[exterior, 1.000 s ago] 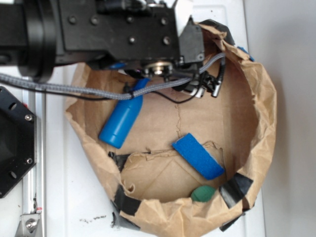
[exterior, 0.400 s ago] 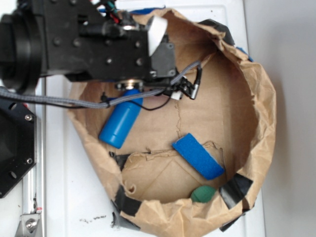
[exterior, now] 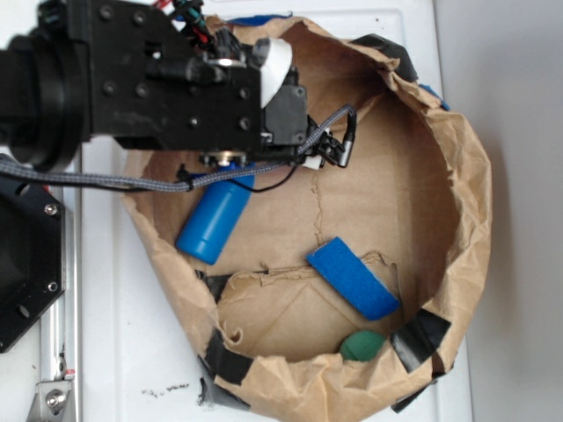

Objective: Grab the rock.

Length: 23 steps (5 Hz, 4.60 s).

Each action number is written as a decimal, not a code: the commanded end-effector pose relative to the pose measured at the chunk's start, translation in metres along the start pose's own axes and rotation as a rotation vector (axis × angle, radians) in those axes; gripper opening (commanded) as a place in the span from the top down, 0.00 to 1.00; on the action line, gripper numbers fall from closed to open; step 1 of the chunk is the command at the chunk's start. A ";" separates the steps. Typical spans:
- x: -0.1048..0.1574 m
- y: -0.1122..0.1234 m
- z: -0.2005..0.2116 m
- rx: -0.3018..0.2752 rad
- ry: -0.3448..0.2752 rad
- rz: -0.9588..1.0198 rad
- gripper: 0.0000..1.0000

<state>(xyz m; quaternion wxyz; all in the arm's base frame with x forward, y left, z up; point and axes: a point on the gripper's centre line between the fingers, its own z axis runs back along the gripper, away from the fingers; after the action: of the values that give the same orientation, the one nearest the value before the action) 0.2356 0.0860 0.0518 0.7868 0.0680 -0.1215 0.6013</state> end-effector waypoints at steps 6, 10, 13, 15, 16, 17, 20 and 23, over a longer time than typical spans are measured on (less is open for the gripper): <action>0.000 0.063 -0.007 0.150 0.022 0.223 0.00; 0.021 0.030 -0.030 0.144 -0.051 0.239 0.00; 0.022 0.025 -0.028 0.126 -0.064 0.245 1.00; 0.020 0.030 -0.030 0.129 -0.065 0.240 1.00; 0.021 0.030 -0.030 0.136 -0.058 0.254 0.74; 0.023 0.030 -0.030 0.142 -0.051 0.273 0.40; 0.023 0.026 -0.032 0.141 -0.082 0.277 0.00; 0.032 0.025 -0.041 0.159 -0.166 0.332 0.00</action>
<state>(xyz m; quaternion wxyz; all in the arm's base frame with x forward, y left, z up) 0.2315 0.1266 0.0186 0.6563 0.1498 -0.1420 0.7257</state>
